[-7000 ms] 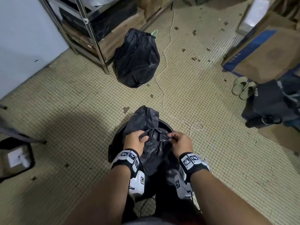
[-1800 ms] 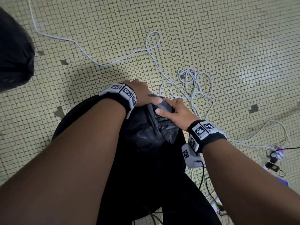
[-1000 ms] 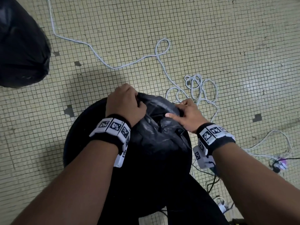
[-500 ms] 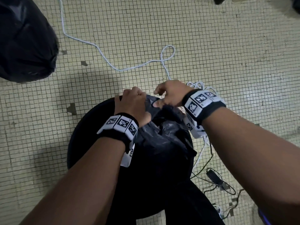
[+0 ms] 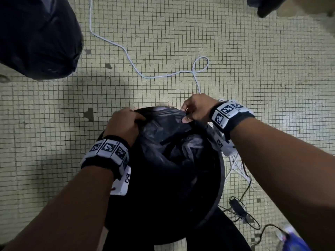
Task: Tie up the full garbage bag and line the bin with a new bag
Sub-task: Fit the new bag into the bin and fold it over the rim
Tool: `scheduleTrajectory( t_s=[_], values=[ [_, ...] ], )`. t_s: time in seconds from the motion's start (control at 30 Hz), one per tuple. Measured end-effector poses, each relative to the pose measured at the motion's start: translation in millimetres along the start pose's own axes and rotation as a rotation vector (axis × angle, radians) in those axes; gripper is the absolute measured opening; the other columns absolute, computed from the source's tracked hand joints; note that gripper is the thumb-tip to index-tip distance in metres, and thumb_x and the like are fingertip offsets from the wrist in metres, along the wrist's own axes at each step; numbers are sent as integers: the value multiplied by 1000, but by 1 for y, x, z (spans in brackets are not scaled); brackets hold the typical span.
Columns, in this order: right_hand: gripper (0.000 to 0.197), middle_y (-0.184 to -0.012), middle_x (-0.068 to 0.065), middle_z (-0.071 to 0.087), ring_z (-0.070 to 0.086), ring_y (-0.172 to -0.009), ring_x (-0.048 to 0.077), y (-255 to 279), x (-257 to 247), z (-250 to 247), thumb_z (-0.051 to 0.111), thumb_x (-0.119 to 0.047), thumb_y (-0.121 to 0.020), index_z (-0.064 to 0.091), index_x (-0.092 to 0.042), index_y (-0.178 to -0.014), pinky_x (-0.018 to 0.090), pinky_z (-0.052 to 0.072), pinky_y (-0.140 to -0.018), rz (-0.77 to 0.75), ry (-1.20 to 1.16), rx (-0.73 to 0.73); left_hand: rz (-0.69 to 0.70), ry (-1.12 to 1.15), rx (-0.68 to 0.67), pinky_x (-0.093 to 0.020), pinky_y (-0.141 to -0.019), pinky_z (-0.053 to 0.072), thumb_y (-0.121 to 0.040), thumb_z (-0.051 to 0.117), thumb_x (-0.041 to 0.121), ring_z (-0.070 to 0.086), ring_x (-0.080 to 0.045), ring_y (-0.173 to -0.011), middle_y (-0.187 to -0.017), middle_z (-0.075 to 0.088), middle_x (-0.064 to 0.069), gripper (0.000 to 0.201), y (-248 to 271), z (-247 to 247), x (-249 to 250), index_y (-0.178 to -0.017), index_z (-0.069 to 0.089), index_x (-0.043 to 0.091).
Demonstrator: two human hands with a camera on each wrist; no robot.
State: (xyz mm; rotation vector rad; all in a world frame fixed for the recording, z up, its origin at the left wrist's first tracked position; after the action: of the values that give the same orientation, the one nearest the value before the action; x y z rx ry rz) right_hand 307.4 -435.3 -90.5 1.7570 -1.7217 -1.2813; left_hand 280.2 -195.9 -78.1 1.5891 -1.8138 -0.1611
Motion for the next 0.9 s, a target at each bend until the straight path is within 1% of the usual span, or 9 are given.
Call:
scheduleTrajectory(
  t_s=[0.07, 0.17, 0.27, 0.4, 0.47, 0.63, 0.73, 0.83, 0.9],
  values=[
    [30, -96, 2, 74, 66, -97, 19, 0, 0, 0, 85, -26, -77, 74, -13, -101, 26, 47, -85, 6, -18, -13, -37, -5, 39, -37, -87, 46, -88, 54, 7, 56, -24, -102, -111, 59, -5, 42, 5, 0, -1, -125, 69, 20],
    [28, -99, 2, 75, 66, -97, 19, 0, -1, 0, 85, -25, -78, 73, -14, -101, 28, 47, -89, 8, -3, -28, -30, 68, 112, -34, -75, 45, -89, 60, 26, 52, -21, -92, -109, 47, -3, 33, 12, 1, 6, -121, 59, 17],
    [26, -98, -2, 73, 64, -97, 18, -1, -2, -1, 81, -27, -81, 74, -17, -105, 27, 45, -87, 4, 23, -43, -8, -196, 90, -42, -81, 50, -82, 68, 29, 52, -29, -107, -123, 44, -8, 58, 17, 6, 8, -135, 46, 18],
    [26, -101, -3, 67, 62, -103, 22, -1, -4, 2, 72, -31, -90, 72, -17, -112, 33, 47, -93, 12, 88, -105, -39, -508, 38, -48, -97, 38, -74, 72, 40, 42, -32, -118, -127, 43, -8, 85, 15, 0, -9, -147, 28, 38],
    [28, -106, 1, 67, 61, -105, 25, -1, -6, 4, 67, -32, -94, 70, -14, -115, 36, 48, -94, 13, 128, -137, -49, -494, -16, -51, -98, 38, -75, 74, 44, 42, -34, -119, -127, 44, -9, 88, 8, -3, -20, -148, 24, 46],
    [38, -112, 5, 69, 62, -108, 26, -2, -25, 2, 64, -40, -94, 69, -9, -116, 38, 48, -96, 41, 234, -242, -52, -405, -146, -56, -97, 40, -85, 67, 44, 41, -39, -125, -133, 41, -13, 73, -10, -4, -22, -146, 27, 46],
    [46, -109, 6, 69, 63, -105, 27, -13, -62, -9, 78, -43, -82, 67, -12, -114, 37, 51, -89, -69, 278, -46, -23, -360, -167, -56, -98, 40, -90, 57, 44, 38, -43, -126, -135, 38, -15, 70, -13, -2, -26, -151, 22, 45],
    [64, -110, 5, 65, 61, -105, 26, -25, -104, -8, 89, -28, -69, 56, -15, -123, 35, 49, -80, -221, 289, 106, -13, -341, -135, -50, -90, 44, -88, 50, 37, 39, -40, -120, -131, 38, -14, 75, -7, 0, -31, -153, 14, 45],
    [53, -100, 4, 55, 59, -97, 27, -30, -125, 2, 85, -18, -71, 56, -14, -115, 34, 44, -70, -314, 425, 132, -14, -345, -105, -46, -86, 44, -87, 59, 30, 40, -37, -118, -129, 38, -12, 79, -3, 1, -34, -152, 15, 44]
  ],
)
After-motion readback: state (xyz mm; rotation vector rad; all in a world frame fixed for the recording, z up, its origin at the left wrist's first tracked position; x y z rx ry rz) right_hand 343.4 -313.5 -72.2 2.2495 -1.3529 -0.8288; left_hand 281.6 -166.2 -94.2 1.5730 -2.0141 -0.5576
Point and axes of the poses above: each hand's wrist, its own y-axis away from the middle knuckle, its own z-axis out of the palm, x = y × z, the point moved 3 cm from there along -y, towards the middle knuckle
